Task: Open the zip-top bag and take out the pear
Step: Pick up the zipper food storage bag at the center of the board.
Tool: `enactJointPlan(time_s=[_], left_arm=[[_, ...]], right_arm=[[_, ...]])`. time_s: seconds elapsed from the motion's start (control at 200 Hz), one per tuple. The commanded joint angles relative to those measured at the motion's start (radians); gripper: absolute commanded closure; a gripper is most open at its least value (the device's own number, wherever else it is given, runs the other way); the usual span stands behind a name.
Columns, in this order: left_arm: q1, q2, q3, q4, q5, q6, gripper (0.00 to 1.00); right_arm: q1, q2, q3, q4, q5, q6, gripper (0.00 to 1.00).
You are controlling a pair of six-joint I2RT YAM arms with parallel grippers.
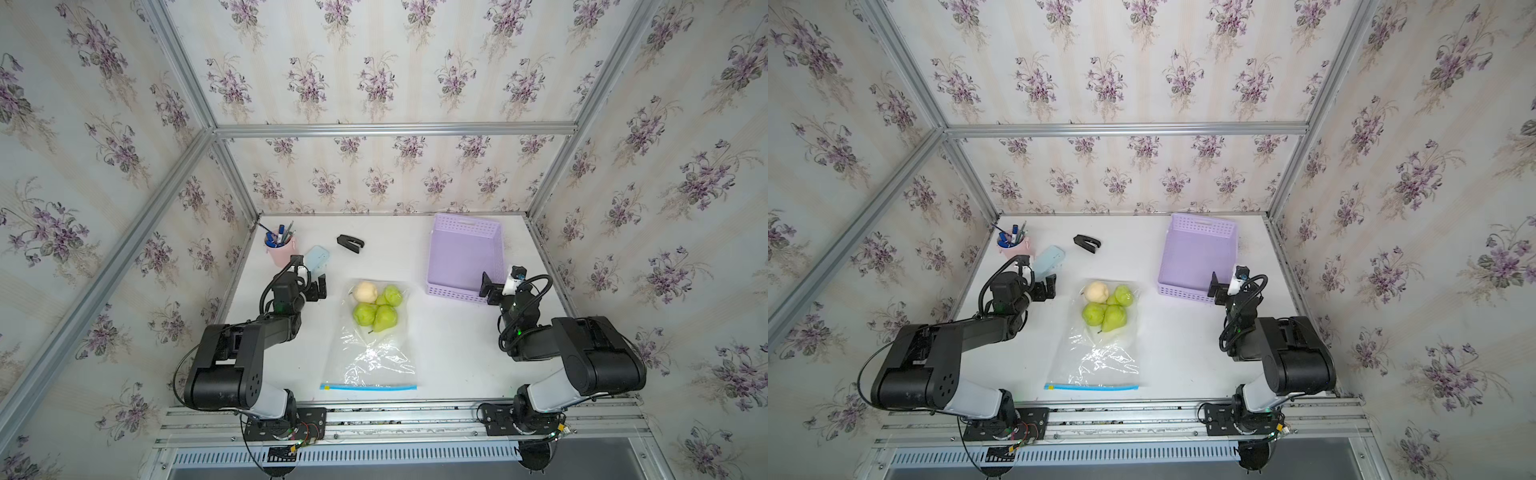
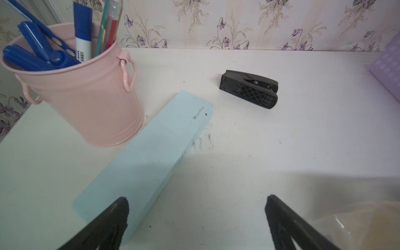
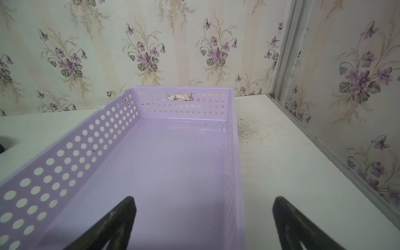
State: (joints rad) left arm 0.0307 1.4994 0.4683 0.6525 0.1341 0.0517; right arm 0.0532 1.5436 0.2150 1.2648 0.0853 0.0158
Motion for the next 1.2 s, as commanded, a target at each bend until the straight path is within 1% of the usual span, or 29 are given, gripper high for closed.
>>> enactJointPlan(time_s=[0.0, 0.415, 0.51, 0.545, 0.59, 0.6, 0.655, 0.694, 0.759, 0.829, 0.869, 0.879, 0.914, 0.934, 0.959, 1.019, 1.099, 1.149, 1.194], left_arm=[[0.000, -0.001, 0.006, -0.001, 0.004, 0.005, 0.00], [0.000, 0.000, 0.006, -0.001, 0.003, 0.004, 0.00], [0.000, -0.008, 0.011, -0.002, 0.008, 0.009, 0.00], [0.000, -0.040, 0.058, -0.101, 0.012, 0.009, 0.00], [0.000, -0.077, 0.144, -0.289, 0.012, 0.013, 0.00], [-0.001, -0.107, 0.158, -0.318, 0.009, 0.011, 0.00], [-0.002, -0.183, 0.234, -0.457, -0.008, -0.055, 0.00], [-0.002, -0.240, 0.283, -0.546, 0.000, -0.121, 0.00], [-0.003, -0.301, 0.401, -0.761, 0.021, -0.280, 0.00], [-0.004, -0.314, 0.557, -1.060, 0.081, -0.440, 0.00], [-0.005, -0.315, 0.619, -1.205, 0.127, -0.521, 0.00], [-0.005, -0.316, 0.629, -1.233, 0.142, -0.540, 0.00], [-0.005, -0.325, 0.656, -1.322, 0.195, -0.585, 0.00], [-0.006, -0.332, 0.664, -1.363, 0.215, -0.606, 0.00], [-0.006, -0.351, 0.664, -1.402, 0.268, -0.635, 0.00], [-0.006, -0.395, 0.643, -1.471, 0.343, -0.685, 0.00], [-0.007, -0.441, 0.598, -1.539, 0.433, -0.743, 0.00], [-0.022, -0.459, 0.565, -1.566, 0.446, -0.771, 0.00], [-0.036, -0.476, 0.521, -1.553, 0.456, -0.798, 0.00]], right_arm=[[0.002, 0.000, 0.003, 0.028, -0.005, -0.011, 0.00], [-0.002, 0.004, 0.011, 0.015, -0.014, -0.008, 0.00], [-0.001, -0.017, -0.002, 0.033, -0.018, -0.017, 0.00], [0.010, -0.067, 0.019, -0.047, -0.026, -0.036, 0.00], [0.039, -0.166, 0.092, -0.259, -0.001, -0.058, 0.00], [0.048, -0.186, 0.112, -0.306, 0.011, -0.061, 0.00], [0.095, -0.271, 0.216, -0.539, 0.067, -0.072, 0.01], [0.140, -0.321, 0.295, -0.703, 0.082, -0.073, 0.01], [0.228, -0.379, 0.418, -0.940, 0.021, -0.103, 0.02], [0.374, -0.406, 0.528, -1.161, -0.014, -0.130, 0.02], [0.465, -0.406, 0.579, -1.276, -0.020, -0.136, 0.02], [0.517, -0.406, 0.593, -1.302, -0.019, -0.138, 0.02], [0.613, -0.396, 0.640, -1.382, 0.009, -0.137, 0.02], [0.664, -0.390, 0.666, -1.436, 0.030, -0.130, 0.02], [0.724, -0.380, 0.693, -1.487, 0.052, -0.115, 0.01], [0.859, -0.350, 0.751, -1.600, 0.066, -0.089, 0.04], [1.047, -0.306, 0.806, -1.696, 0.149, -0.058, 0.04], [1.146, -0.269, 0.824, -1.739, 0.170, -0.039, 0.05], [1.232, -0.225, 0.845, -1.780, 0.201, -0.022, 0.05]])
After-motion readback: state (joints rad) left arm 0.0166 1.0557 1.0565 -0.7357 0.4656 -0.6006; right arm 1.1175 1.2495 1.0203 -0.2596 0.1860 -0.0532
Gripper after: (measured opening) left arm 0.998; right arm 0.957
